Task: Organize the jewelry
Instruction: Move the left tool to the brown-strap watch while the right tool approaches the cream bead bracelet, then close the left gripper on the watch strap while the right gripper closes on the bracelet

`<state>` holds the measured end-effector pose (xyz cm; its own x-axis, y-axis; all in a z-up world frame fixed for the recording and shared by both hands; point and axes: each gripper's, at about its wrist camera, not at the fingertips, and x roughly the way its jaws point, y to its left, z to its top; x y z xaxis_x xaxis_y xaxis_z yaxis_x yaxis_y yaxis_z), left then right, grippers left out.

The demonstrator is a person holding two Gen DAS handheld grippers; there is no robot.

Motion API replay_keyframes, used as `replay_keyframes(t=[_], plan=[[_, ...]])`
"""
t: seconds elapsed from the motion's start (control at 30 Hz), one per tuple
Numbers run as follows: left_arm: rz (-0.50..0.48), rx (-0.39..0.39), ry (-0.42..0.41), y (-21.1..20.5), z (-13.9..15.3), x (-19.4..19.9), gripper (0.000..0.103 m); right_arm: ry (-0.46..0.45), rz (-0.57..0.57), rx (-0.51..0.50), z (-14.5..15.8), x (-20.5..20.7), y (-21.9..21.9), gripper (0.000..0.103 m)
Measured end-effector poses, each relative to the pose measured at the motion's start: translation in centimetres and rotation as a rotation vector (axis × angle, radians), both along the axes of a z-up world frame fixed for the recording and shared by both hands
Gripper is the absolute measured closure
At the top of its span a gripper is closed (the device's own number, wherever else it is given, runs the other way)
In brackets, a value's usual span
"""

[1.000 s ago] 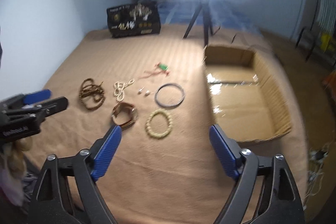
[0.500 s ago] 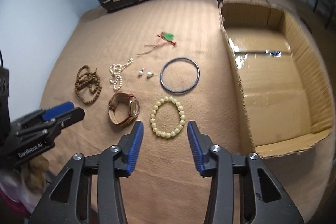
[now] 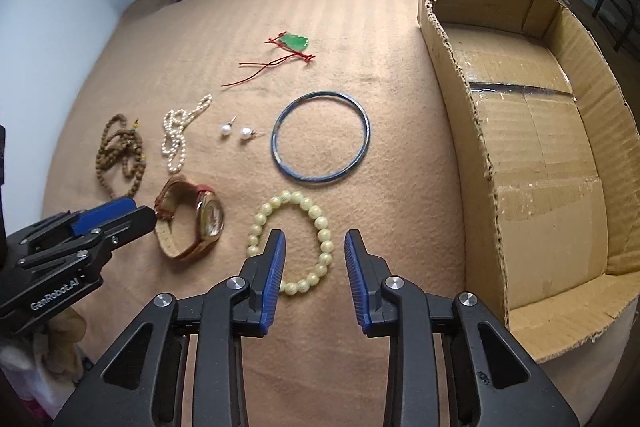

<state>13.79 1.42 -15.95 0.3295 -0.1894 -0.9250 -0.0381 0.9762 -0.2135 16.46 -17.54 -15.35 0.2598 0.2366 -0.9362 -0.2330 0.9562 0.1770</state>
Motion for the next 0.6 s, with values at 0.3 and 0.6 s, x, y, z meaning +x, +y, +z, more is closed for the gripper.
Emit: replay_keyframes(t=[0.3, 0.6], plan=[[0.0, 0.0, 0.03, 0.1, -1.7, 1.0, 0.077, 0.026, -0.004, -0.027, -1.7, 1.2, 0.0, 0.08], [-0.019, 0.01, 0.035, -0.1, -2.2, 1.2, 0.086, 0.027, 0.007, -0.043, -2.4, 1.9, 0.4, 0.095]])
